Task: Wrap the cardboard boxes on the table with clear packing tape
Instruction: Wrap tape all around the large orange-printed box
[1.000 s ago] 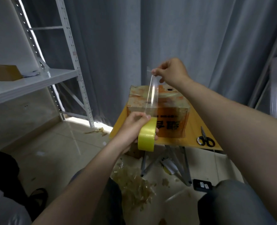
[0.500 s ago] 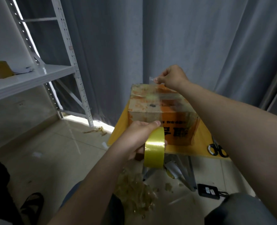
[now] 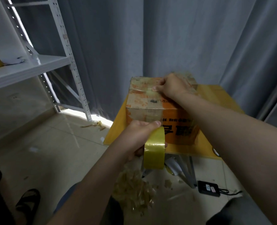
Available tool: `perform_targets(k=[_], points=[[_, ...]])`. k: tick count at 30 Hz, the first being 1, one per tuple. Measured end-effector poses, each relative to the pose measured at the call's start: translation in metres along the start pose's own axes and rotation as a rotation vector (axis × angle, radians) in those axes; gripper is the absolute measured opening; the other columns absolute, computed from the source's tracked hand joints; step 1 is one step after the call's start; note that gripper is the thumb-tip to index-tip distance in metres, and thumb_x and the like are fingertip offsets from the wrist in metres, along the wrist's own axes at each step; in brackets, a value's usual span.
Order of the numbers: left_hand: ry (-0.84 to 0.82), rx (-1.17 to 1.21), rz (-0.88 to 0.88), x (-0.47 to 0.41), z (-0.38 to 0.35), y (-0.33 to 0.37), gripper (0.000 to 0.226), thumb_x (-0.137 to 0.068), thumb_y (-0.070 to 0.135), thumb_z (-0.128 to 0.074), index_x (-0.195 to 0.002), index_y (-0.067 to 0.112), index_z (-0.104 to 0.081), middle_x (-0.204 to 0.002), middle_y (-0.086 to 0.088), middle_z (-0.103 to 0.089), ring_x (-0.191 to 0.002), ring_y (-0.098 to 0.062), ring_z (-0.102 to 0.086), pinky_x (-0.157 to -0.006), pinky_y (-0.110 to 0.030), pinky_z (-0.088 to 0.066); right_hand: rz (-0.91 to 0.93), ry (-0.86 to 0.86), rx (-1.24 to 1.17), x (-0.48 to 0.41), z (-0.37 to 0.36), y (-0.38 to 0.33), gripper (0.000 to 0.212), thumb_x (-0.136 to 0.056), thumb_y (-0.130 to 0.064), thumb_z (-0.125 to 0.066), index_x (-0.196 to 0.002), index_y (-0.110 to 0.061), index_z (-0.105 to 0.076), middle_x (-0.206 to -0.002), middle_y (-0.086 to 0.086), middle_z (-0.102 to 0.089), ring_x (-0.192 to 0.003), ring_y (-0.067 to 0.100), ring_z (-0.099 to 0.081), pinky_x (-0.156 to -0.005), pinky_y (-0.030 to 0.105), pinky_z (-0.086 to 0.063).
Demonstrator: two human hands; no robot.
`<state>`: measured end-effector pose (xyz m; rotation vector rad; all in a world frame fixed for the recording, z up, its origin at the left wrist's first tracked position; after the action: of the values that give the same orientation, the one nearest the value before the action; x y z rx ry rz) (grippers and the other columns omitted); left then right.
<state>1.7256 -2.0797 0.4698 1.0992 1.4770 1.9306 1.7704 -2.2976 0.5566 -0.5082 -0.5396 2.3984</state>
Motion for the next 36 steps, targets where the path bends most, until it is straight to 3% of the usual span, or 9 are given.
perform_targets(k=[3, 6, 10, 13, 16, 25, 30, 33, 36], points=[[-0.017, 0.019, 0.017, -0.003, 0.0, -0.003, 0.032, -0.105, 0.038, -0.058, -0.112, 0.009, -0.068, -0.089, -0.016, -0.079, -0.102, -0.045, -0.073, -0.103, -0.064, -0.047, 0.126, -0.025, 0.25, 0.001, -0.004, -0.014, 0.057, -0.101, -0.042, -0.062, -0.153, -0.028, -0.045, -0.146, 0.007, -0.058, -0.129, 0.031, -0.055, -0.099, 0.042, -0.045], [-0.034, 0.026, 0.033, -0.005, -0.001, -0.006, 0.031, -0.105, 0.039, -0.058, -0.118, 0.012, -0.067, -0.09, -0.016, -0.079, -0.087, -0.034, -0.076, -0.101, -0.06, -0.051, 0.178, -0.018, 0.369, 0.003, 0.0, -0.033, 0.067, -0.105, -0.026, -0.053, -0.163, -0.016, -0.021, -0.169, 0.009, -0.024, -0.148, 0.036, -0.035, -0.118, 0.051, -0.034], [-0.022, 0.034, 0.016, -0.01, -0.001, -0.01, 0.032, -0.105, 0.037, -0.057, -0.115, 0.008, -0.066, -0.089, -0.021, -0.078, -0.102, -0.051, -0.071, -0.092, -0.06, -0.05, 0.177, -0.225, 0.24, 0.034, -0.023, -0.062, 0.058, -0.11, -0.048, -0.034, -0.151, -0.01, -0.046, -0.164, 0.014, -0.033, -0.15, 0.033, -0.032, -0.123, 0.048, -0.023], [-0.009, 0.035, 0.02, -0.016, -0.002, -0.013, 0.028, -0.105, 0.036, -0.057, -0.116, 0.011, -0.066, -0.09, -0.02, -0.078, -0.108, -0.053, -0.067, -0.092, -0.064, -0.05, 0.101, -0.438, 0.215, 0.064, -0.055, -0.061, 0.069, -0.108, -0.06, -0.018, -0.164, -0.018, -0.024, -0.172, 0.015, -0.008, -0.16, 0.031, -0.005, -0.128, 0.051, -0.006], [0.009, 0.04, 0.012, -0.022, 0.0, -0.016, 0.025, -0.105, 0.036, -0.058, -0.115, 0.015, -0.068, -0.09, -0.02, -0.078, -0.106, -0.053, -0.068, -0.087, -0.06, -0.05, 0.043, -0.449, 0.239, 0.067, -0.059, -0.054, 0.081, -0.104, -0.069, -0.012, -0.166, -0.017, -0.004, -0.173, 0.011, 0.01, -0.159, 0.025, 0.014, -0.127, 0.053, 0.009], [0.007, 0.016, 0.052, -0.029, 0.003, -0.021, 0.03, -0.103, 0.041, -0.059, -0.112, 0.014, -0.071, -0.087, -0.013, -0.079, -0.078, -0.027, -0.074, -0.067, -0.031, -0.055, 0.035, -0.469, 0.282, 0.064, -0.062, -0.051, 0.09, -0.098, -0.078, -0.012, -0.165, -0.019, 0.002, -0.173, 0.007, 0.014, -0.158, 0.021, 0.017, -0.126, 0.055, 0.012], [-0.007, -0.036, 0.073, -0.023, 0.001, -0.017, 0.032, -0.104, 0.041, -0.059, -0.115, 0.011, -0.068, -0.086, -0.014, -0.079, -0.095, -0.042, -0.073, -0.09, -0.054, -0.056, -0.004, -0.447, 0.292, 0.06, -0.066, -0.045, 0.1, -0.095, -0.082, -0.013, -0.165, -0.014, 0.004, -0.172, 0.009, 0.016, -0.158, 0.026, 0.018, -0.126, 0.054, 0.012], [-0.007, -0.063, 0.083, -0.024, 0.003, -0.022, 0.035, -0.103, 0.04, -0.061, -0.117, 0.008, -0.066, -0.088, -0.017, -0.079, -0.081, -0.032, -0.075, -0.08, -0.046, -0.059, -0.018, -0.431, 0.283, 0.058, -0.067, -0.044, 0.102, -0.093, -0.083, -0.014, -0.165, -0.013, 0.007, -0.172, 0.01, 0.016, -0.159, 0.027, 0.016, -0.126, 0.053, 0.011], [-0.006, -0.078, 0.138, -0.025, 0.0, -0.04, 0.033, -0.1, 0.045, -0.063, -0.114, 0.015, -0.069, -0.102, -0.018, -0.078, -0.089, -0.034, -0.077, -0.082, -0.049, -0.062, -0.001, -0.43, 0.286, 0.061, -0.063, -0.046, 0.099, -0.096, -0.081, -0.014, -0.164, -0.013, 0.007, -0.172, 0.01, 0.015, -0.159, 0.027, 0.016, -0.126, 0.054, 0.011]])
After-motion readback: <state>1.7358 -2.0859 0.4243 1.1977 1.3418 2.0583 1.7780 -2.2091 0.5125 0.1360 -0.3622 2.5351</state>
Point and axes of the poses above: each hand's wrist, its own x-axis away from the middle knuckle, its own z-axis out of the back of the hand, y = z × x, the point moved 10 cm from there along -x, towards the middle knuckle
